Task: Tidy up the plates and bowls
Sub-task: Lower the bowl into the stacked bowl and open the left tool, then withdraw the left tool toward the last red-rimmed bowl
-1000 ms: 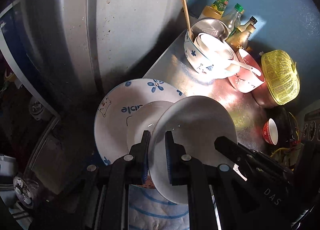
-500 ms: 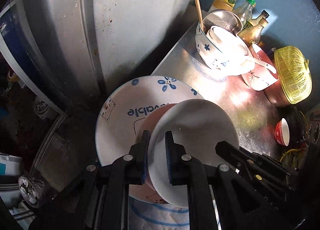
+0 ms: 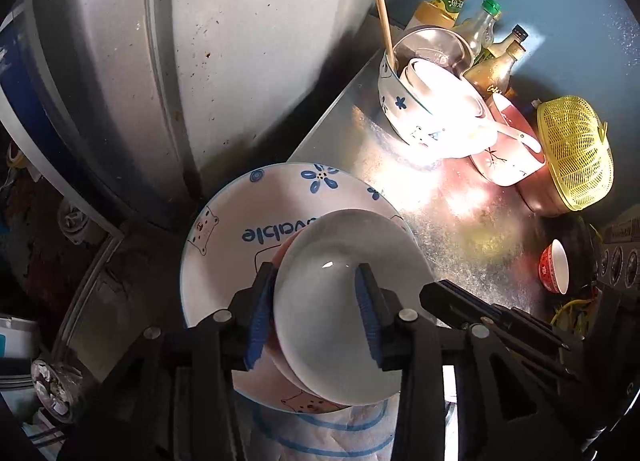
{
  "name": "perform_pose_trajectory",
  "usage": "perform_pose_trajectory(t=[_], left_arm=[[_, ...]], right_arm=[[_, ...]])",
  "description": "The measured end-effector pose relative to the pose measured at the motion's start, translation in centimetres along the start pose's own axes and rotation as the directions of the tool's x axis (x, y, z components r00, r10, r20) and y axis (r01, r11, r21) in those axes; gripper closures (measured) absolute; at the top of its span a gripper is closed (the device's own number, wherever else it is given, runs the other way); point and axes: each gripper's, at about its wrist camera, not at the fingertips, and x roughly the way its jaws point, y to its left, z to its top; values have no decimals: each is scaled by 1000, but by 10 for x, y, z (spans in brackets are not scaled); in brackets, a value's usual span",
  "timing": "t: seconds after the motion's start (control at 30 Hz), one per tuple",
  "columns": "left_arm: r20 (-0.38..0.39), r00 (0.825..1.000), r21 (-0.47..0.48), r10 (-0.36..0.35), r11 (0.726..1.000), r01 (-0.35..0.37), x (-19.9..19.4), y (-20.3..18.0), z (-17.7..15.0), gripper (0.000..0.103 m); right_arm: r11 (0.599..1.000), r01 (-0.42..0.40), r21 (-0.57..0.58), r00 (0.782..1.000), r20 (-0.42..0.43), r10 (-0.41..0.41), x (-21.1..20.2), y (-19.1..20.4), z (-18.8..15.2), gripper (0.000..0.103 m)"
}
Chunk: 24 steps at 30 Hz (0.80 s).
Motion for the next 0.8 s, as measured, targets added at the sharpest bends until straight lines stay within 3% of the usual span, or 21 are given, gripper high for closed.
perform_pose_trajectory(t=[0.1, 0.33, 0.4, 0.43, 0.47, 0.5, 0.53, 0.6, 0.63, 0.8], left_arm=[[21, 1000, -4, -4, 1000, 4, -5, 0, 1, 40], [29, 1000, -15, -7, 1000, 8, -10, 4, 4, 39], [31, 1000, -17, -1, 1000, 1, -12, 6, 4, 29], [40, 999, -20, -3, 1000, 4, -14, 7, 2, 15], [51, 999, -24, -10, 1000, 11, -17, 8, 2, 7], [60, 998, -25, -13, 1000, 14, -19, 8, 2, 6], [64, 998, -22, -14, 1000, 16, -20, 8, 2, 5], [62, 998, -10, -14, 1000, 14, -21, 6, 3, 4], [62, 998, -6, -10, 1000, 10, -22, 6, 3, 3], [71, 997, 6, -8, 1000, 7, -25, 5, 1, 1]], right_arm=[[1000, -1, 10, 1000, 13, 1, -8, -1, 2, 91], [999, 9, 43, 999, 36, -11, -26, -7, 0, 91], [998, 18, 56, 999, 35, -20, -30, -11, -1, 90], [998, 26, 63, 999, 34, -28, -31, -13, -2, 89], [997, 30, 70, 999, 33, -32, -33, -15, -3, 86], [997, 30, 77, 999, 34, -32, -35, -16, -5, 71], [996, 29, 88, 999, 39, -33, -36, -19, -7, 45], [993, 14, 116, 997, 72, -23, -44, -23, -10, 18], [991, 12, 130, 996, 90, -24, -47, -24, -12, 12], [987, 35, 160, 993, 107, -52, -60, -29, -17, 2]])
